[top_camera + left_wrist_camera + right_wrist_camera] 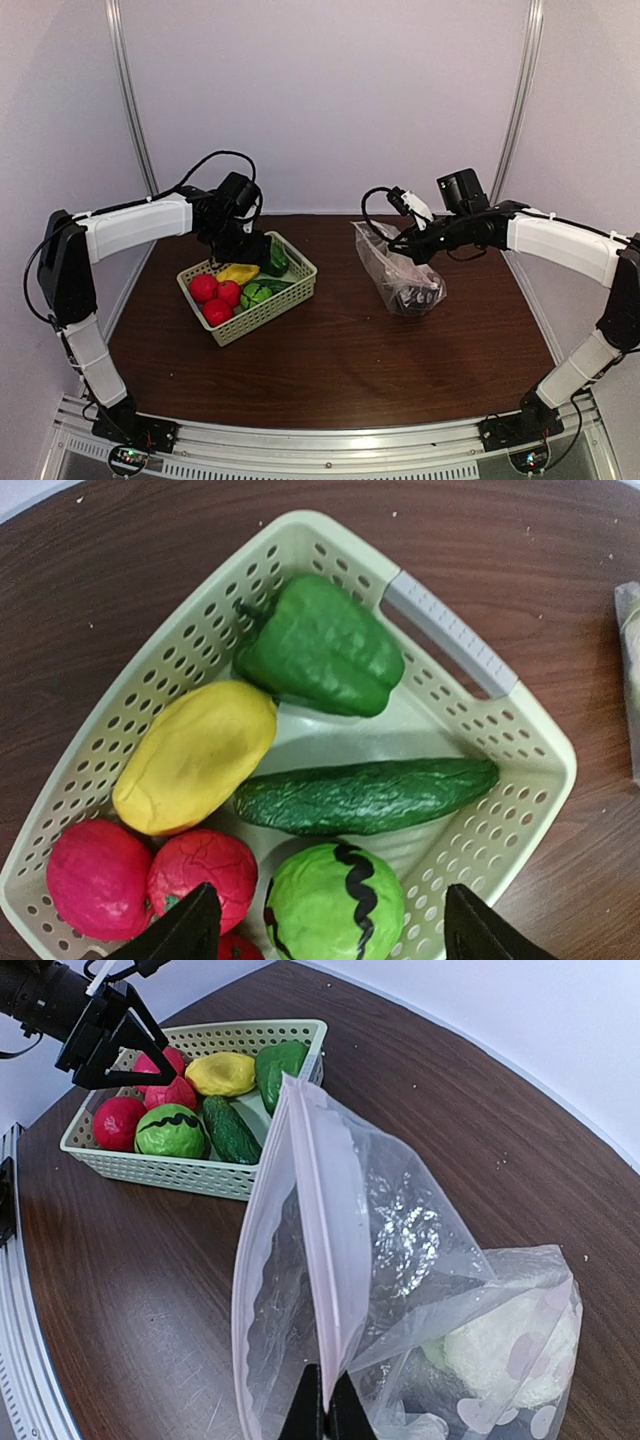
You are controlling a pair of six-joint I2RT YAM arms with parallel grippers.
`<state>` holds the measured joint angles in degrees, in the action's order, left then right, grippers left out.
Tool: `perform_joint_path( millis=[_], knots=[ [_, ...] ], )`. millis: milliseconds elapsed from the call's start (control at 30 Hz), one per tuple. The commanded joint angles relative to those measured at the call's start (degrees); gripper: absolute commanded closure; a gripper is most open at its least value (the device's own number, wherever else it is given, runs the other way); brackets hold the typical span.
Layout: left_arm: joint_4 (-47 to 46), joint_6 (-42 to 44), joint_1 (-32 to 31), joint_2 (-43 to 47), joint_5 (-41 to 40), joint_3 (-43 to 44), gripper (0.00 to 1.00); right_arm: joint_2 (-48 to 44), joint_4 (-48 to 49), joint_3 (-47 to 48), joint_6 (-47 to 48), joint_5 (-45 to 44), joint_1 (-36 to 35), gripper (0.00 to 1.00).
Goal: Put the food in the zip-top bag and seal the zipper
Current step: Pick up the fake fruit from the bin.
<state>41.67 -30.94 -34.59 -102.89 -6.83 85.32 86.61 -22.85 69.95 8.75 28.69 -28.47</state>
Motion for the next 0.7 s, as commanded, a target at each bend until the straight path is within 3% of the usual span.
perform_joint_path(
  millis=[0,233,500,667],
  knots=[
    [6.22,1.76,0.13,-0.94,-0.84,-1.13,0.21,-3.0,3.02,-2.87,0.78,1.0,0.26,1.0],
    [4.42,0.45,0.14,-4.69,6.73,-2.11,0.22,-2.84,2.82,-3.1,1.0,1.94,0.3,1.0],
    [3.59,-0.82,0.14,-6.43,8.26,-4.95,0.22,-3.24,2.28,-1.98,0.48,1.99,0.26,1.0],
    [3.28,-0.4,0.05,-7.58,10.74,-5.98,0.27,-3.07,-1.23,2.62,0.16,1.11,0.29,1.0]
  ],
)
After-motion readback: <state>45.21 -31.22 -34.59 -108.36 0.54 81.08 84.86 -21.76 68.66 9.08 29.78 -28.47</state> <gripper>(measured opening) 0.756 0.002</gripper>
